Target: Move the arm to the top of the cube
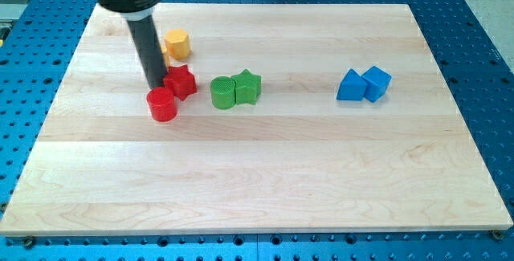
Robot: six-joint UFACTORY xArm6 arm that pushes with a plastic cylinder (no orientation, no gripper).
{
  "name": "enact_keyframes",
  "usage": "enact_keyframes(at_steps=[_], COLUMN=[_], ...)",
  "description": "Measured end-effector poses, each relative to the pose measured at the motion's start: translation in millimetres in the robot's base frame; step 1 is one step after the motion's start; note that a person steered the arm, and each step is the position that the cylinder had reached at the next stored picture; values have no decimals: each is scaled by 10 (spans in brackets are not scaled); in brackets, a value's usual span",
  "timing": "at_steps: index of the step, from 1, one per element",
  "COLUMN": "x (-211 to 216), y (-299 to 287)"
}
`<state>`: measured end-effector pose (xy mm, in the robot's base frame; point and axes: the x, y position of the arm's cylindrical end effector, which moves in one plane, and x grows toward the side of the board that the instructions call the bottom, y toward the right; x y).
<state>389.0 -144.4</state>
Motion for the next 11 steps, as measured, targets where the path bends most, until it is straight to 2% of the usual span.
enact_keyframes(at_steps=[1, 2, 4, 5, 7, 8, 9, 10, 11], x=[-167, -68, -306, -302, 80, -266, -531, -413, 363], y=[24, 603, 939, 1645, 1410, 2038, 3106, 3746, 3823])
